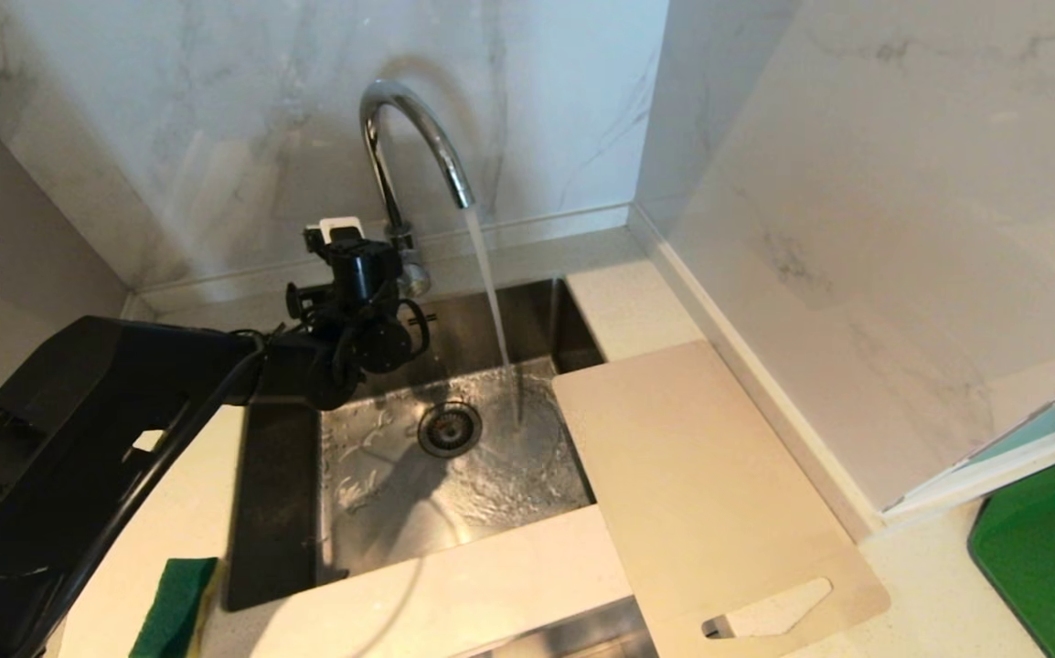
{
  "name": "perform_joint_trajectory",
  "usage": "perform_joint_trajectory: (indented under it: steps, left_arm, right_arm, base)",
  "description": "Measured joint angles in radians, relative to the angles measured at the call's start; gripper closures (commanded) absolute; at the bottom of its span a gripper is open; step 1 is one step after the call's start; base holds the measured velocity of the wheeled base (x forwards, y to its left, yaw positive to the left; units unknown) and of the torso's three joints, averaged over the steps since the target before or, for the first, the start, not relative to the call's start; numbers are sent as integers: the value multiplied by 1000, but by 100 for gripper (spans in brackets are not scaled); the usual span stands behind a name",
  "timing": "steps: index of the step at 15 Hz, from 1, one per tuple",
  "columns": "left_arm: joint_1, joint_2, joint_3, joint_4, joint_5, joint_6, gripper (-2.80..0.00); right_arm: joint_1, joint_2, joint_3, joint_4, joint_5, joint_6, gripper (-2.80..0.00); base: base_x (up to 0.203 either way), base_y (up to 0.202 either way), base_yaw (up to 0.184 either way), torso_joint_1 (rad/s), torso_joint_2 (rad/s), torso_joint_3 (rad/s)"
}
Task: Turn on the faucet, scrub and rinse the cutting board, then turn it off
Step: Turn on the tap
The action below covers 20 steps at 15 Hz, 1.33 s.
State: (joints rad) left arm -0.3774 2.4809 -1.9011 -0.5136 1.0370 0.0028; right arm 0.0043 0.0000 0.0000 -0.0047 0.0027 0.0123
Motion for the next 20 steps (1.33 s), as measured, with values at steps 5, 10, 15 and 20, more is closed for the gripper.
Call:
perform_joint_trajectory:
  steps: [5,10,15,20]
  left_arm:
    - [-1,-1,7,6,-1,0,-280]
    - [-1,-33,-3,19,-8,-9,-280]
    - [-28,-95,-30,32,-23,-2,-280]
    - [-50,-165,-41,71,-80,19,-280]
  right_arm:
    - [0,0,0,0,0,0,0]
    - [0,0,0,0,0,0,0]
    - [-1,0,0,0,0,0,0]
    - [0,0,0,1,0,0,0]
  base:
    - [0,0,0,0,0,0]
    - [0,0,0,0,0,0]
    - [0,0,0,0,0,0]
    - [0,0,0,0,0,0]
